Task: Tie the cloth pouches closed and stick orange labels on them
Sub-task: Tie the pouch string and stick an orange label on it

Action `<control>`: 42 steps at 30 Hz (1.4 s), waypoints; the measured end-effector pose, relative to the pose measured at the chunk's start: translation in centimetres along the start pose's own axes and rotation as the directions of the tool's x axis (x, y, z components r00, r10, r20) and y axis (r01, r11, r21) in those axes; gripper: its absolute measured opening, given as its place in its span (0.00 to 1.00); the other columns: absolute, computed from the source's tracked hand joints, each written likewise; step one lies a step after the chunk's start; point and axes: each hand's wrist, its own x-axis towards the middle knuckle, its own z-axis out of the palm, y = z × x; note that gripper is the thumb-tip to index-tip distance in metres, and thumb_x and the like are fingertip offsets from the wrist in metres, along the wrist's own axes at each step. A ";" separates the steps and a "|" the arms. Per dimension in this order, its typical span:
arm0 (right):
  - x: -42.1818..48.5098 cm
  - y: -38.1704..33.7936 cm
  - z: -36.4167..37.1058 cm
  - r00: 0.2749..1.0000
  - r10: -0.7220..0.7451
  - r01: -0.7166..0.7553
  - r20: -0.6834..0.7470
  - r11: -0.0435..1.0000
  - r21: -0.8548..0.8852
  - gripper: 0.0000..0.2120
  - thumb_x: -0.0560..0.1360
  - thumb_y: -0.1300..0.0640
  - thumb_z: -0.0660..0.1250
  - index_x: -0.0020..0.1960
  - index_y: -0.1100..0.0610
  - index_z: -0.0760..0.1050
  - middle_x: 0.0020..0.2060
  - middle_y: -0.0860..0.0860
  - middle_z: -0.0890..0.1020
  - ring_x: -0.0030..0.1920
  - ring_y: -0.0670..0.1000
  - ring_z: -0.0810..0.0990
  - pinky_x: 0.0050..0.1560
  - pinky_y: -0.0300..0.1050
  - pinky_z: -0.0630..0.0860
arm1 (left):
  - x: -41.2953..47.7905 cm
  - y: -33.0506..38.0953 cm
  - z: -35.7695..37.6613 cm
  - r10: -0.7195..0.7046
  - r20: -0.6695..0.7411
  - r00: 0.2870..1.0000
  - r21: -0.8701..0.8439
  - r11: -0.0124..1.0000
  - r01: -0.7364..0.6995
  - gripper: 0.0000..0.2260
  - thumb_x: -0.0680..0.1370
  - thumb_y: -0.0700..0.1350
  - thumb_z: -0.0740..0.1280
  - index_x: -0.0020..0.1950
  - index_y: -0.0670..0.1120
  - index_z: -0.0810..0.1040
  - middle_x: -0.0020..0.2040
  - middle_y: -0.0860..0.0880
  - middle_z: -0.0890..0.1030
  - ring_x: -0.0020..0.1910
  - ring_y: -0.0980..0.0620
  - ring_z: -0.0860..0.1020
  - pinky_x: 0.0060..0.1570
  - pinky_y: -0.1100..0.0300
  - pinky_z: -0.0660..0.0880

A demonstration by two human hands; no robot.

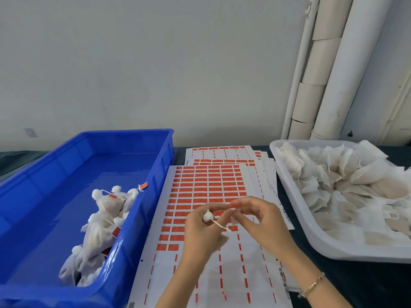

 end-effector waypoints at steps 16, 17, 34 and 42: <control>-2.5 -4.8 -2.5 0.911 -0.008 -0.128 0.412 0.944 0.303 0.12 0.73 0.42 0.66 0.37 0.44 0.84 0.48 0.42 0.84 0.56 0.39 0.78 0.58 0.40 0.67 | -0.7 0.9 -1.0 0.260 -0.218 0.941 0.310 0.932 -0.186 0.13 0.73 0.45 0.73 0.52 0.61 0.76 0.43 0.61 0.80 0.36 0.56 0.80 0.34 0.75 0.74; -2.4 -4.8 -2.3 0.906 0.005 -0.141 0.423 0.946 0.290 0.12 0.73 0.42 0.66 0.37 0.44 0.84 0.47 0.41 0.85 0.56 0.38 0.78 0.58 0.38 0.66 | -0.8 0.9 -0.9 0.258 -0.221 0.940 0.308 0.933 -0.184 0.13 0.73 0.45 0.73 0.51 0.61 0.76 0.43 0.61 0.80 0.35 0.57 0.80 0.33 0.77 0.72; -1.4 -3.4 -2.8 0.924 0.150 -0.276 0.351 0.899 0.340 0.20 0.69 0.38 0.64 0.42 0.52 0.85 0.48 0.49 0.85 0.55 0.50 0.82 0.68 0.55 0.69 | -1.7 1.2 -2.8 0.229 0.118 0.966 0.072 0.969 -0.238 0.02 0.72 0.48 0.72 0.43 0.53 0.80 0.38 0.58 0.80 0.38 0.59 0.78 0.35 0.74 0.72; -1.2 -2.8 -3.2 0.918 0.165 -0.309 0.361 0.868 0.389 0.19 0.68 0.40 0.65 0.41 0.53 0.85 0.49 0.51 0.85 0.55 0.51 0.82 0.67 0.54 0.71 | -1.6 1.1 -3.6 0.243 0.142 0.960 0.163 0.950 -0.265 0.04 0.71 0.47 0.73 0.43 0.55 0.81 0.42 0.64 0.81 0.42 0.62 0.79 0.36 0.74 0.74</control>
